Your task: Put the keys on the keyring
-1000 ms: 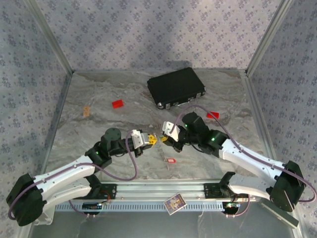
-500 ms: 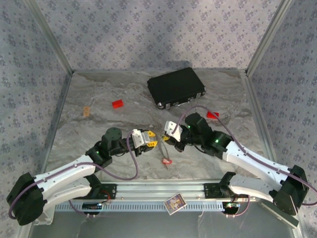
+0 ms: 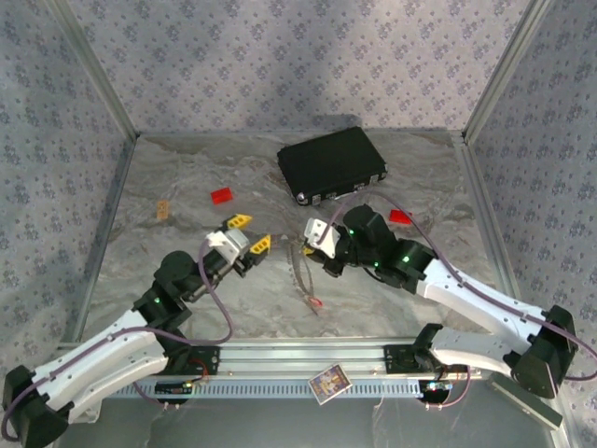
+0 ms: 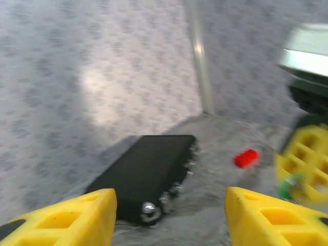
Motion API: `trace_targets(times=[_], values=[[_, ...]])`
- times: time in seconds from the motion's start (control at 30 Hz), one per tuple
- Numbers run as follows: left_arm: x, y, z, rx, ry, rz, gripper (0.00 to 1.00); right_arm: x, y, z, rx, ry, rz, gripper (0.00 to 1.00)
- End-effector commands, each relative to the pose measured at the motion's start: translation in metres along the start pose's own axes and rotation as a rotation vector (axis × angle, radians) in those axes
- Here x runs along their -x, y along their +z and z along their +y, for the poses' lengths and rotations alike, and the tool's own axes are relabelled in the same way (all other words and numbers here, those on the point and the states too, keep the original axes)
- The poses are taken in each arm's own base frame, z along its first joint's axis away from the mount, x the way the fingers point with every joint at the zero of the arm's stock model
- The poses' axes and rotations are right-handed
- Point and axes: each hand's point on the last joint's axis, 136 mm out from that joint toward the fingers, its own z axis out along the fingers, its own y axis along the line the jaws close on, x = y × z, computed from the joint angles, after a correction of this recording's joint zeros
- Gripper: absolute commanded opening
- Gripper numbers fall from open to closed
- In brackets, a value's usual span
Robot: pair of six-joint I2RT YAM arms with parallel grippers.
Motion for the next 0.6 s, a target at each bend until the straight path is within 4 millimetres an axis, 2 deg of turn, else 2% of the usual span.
trace_targets(times=[0.0, 0.2, 0.3, 0.4, 0.47, 0.57], values=[[0.009, -0.017, 0.067, 0.337, -0.090, 0.036, 0.59, 0.050, 0.009, 0.002, 0.014, -0.046, -0.111, 0.00], [0.007, -0.056, 0.122, 0.584, -0.200, 0.031, 0.61, 0.115, 0.045, 0.027, 0.126, -0.043, -0.269, 0.00], [0.011, -0.077, 0.139, 0.683, -0.226, 0.002, 0.62, 0.129, 0.062, 0.032, 0.147, 0.021, -0.331, 0.00], [0.009, -0.091, 0.148, 0.743, -0.238, -0.009, 0.63, 0.117, 0.085, 0.030, 0.130, 0.099, -0.314, 0.00], [0.005, -0.093, 0.151, 0.757, -0.241, -0.002, 0.63, 0.096, 0.101, 0.027, 0.109, 0.132, -0.253, 0.00], [-0.004, -0.090, 0.149, 0.749, -0.246, 0.022, 0.63, 0.052, 0.119, 0.023, 0.086, 0.150, -0.128, 0.00]])
